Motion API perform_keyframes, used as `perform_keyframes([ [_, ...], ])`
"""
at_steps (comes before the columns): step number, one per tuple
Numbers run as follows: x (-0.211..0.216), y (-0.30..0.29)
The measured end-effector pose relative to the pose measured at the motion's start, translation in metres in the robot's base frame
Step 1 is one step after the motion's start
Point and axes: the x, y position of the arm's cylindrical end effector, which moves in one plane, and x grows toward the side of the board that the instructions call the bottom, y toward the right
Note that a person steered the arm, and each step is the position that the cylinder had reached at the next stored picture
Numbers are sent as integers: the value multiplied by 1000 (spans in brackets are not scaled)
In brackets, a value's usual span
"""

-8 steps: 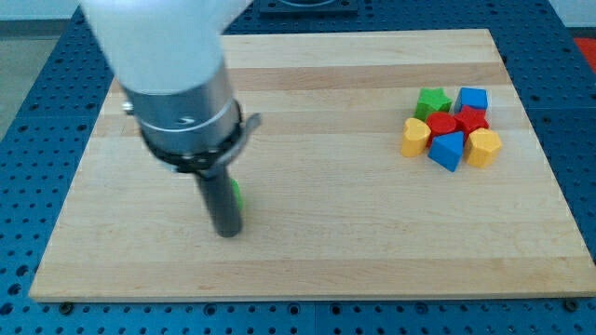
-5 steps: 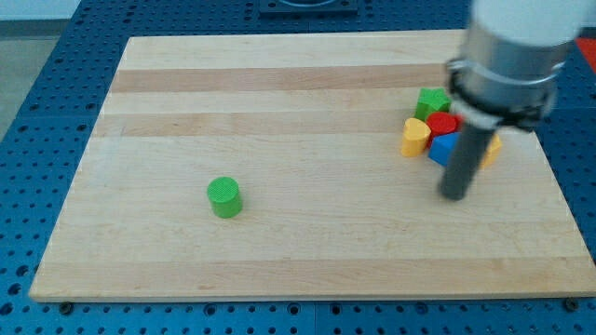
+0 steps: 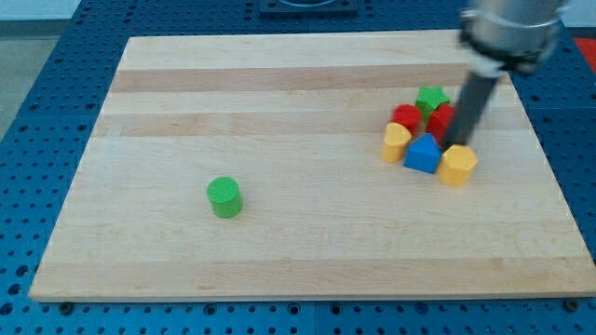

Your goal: Place blue triangle on right side of green circle

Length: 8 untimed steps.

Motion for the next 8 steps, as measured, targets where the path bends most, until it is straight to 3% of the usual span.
perform_keyframes([
  [1,32,-115],
  [2,43,-168],
  [3,43,-154],
  [5,43,-66],
  [6,62,-67],
  [8,76,-192],
])
